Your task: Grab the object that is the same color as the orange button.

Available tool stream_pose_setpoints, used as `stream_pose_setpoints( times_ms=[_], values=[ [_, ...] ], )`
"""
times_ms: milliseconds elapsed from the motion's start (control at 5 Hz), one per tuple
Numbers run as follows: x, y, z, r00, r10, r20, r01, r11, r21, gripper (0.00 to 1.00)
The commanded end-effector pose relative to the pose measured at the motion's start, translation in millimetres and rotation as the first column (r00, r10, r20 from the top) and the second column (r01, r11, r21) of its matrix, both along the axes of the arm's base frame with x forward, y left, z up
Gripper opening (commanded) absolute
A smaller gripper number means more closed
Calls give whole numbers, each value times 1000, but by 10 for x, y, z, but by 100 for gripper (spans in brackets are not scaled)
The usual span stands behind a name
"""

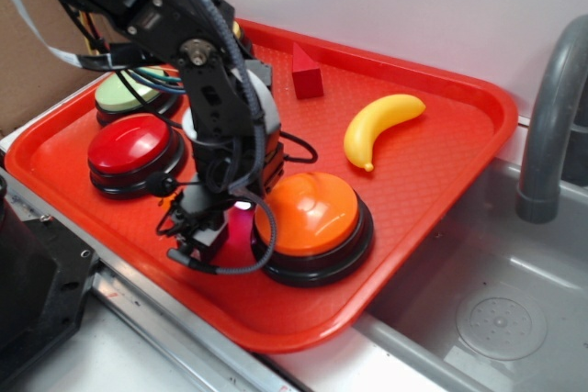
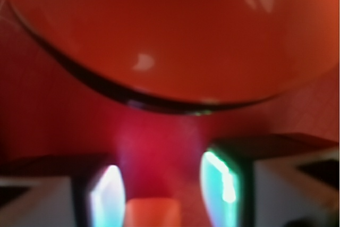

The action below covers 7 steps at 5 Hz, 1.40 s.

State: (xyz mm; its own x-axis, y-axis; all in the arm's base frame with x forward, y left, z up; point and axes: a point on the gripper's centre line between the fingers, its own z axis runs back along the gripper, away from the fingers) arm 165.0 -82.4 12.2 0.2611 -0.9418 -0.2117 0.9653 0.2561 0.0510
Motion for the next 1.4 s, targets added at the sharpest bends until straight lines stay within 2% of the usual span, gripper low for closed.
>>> stream_pose_setpoints(
  times_ms=[0,200,400,600,800,1000,1200],
  values=[
    [-47,168,382,999,3,51,-2,1000,-17,0],
    [0,218,741,997,52,65,-50,998,-33,0],
    [-5,261,1170,966,238,100,-235,971,-47,0],
    [-50,327,1605,873,475,112,-464,879,-113,0],
    [-99,304,1836,726,681,94,-664,730,-161,0],
    [-138,291,2000,530,841,112,-812,541,-217,0],
    [-174,384,2063,295,947,125,-893,320,-315,0]
  ],
)
